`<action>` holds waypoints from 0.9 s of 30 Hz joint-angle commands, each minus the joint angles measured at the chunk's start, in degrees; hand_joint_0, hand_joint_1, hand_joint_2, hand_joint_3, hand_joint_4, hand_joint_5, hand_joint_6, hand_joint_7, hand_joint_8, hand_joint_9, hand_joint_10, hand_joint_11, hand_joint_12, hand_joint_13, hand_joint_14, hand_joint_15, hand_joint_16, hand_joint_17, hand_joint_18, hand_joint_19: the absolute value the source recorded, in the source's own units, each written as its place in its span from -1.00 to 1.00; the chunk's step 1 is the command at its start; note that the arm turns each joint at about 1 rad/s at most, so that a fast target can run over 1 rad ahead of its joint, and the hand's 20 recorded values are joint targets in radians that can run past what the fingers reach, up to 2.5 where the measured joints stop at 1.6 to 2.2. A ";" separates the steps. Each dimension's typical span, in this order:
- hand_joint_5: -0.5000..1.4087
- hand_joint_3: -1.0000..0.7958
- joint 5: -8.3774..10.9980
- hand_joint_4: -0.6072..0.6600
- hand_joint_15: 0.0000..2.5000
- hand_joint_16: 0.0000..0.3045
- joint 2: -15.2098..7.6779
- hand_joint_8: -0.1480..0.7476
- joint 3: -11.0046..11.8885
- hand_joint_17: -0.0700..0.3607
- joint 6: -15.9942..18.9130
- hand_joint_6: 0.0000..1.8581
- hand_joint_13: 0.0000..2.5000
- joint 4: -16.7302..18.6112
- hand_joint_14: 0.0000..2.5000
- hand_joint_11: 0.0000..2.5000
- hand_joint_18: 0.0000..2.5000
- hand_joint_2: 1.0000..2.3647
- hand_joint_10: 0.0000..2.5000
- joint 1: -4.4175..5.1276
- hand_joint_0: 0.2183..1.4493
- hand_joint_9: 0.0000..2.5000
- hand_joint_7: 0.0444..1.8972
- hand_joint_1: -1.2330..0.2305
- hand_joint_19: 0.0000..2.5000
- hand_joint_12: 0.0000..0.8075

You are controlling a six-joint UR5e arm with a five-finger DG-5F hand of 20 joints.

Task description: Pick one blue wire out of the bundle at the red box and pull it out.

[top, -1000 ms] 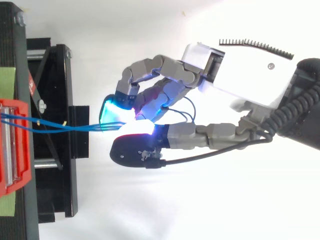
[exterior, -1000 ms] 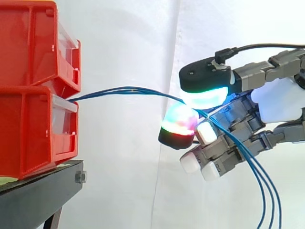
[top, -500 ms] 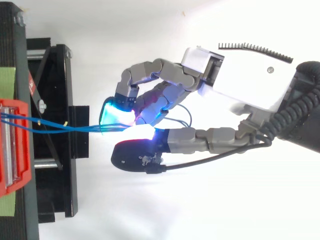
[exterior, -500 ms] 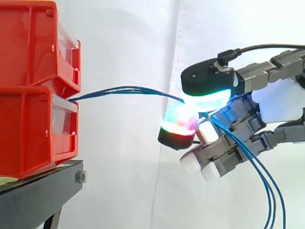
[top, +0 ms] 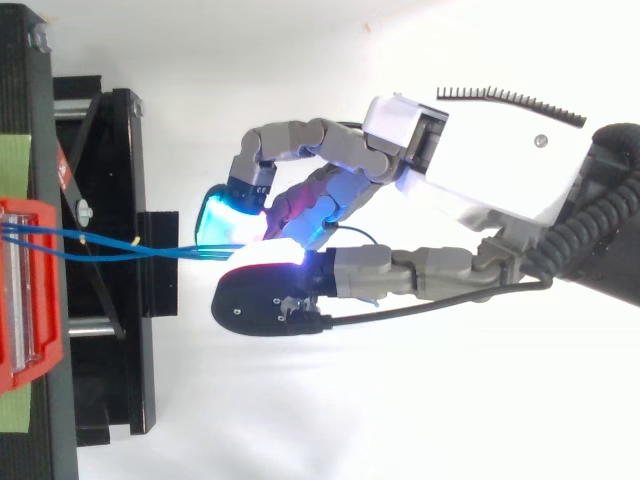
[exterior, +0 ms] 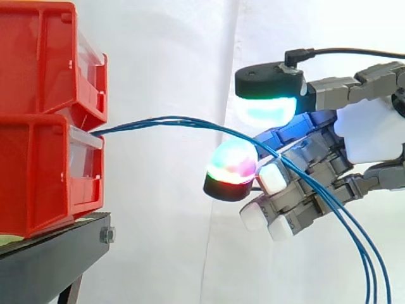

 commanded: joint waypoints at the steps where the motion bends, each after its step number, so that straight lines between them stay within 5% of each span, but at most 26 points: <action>1: -0.53 -0.28 -0.14 0.60 -0.69 -0.55 0.05 -0.11 0.01 0.05 0.00 -0.46 -0.43 0.00 -0.99 -0.69 -0.62 -0.99 -0.99 0.00 -0.50 -0.12 -0.03 0.03 -0.55 -0.03; 7: -0.54 -0.28 -0.14 0.51 -0.67 -0.55 0.05 -0.11 0.01 0.03 0.53 -0.46 -0.44 -0.18 -0.99 -0.66 -0.64 -0.99 -0.99 0.00 -0.51 -0.14 0.03 0.01 -0.55 -0.04; 16: -0.54 -0.23 -3.75 0.49 -0.67 -0.54 0.05 -0.06 0.01 0.06 0.35 -0.46 -0.44 -3.08 -0.99 -0.63 -0.62 -0.99 -0.98 0.08 -0.49 -0.15 0.10 -0.09 -0.55 0.00; 27: -0.55 -0.23 -5.24 0.48 -0.67 -0.54 0.05 -0.08 -0.08 0.05 0.44 -0.46 -0.44 -3.95 -0.99 -0.62 -0.63 -0.99 -0.98 -0.44 -0.49 -0.17 0.11 -0.12 -0.55 -0.01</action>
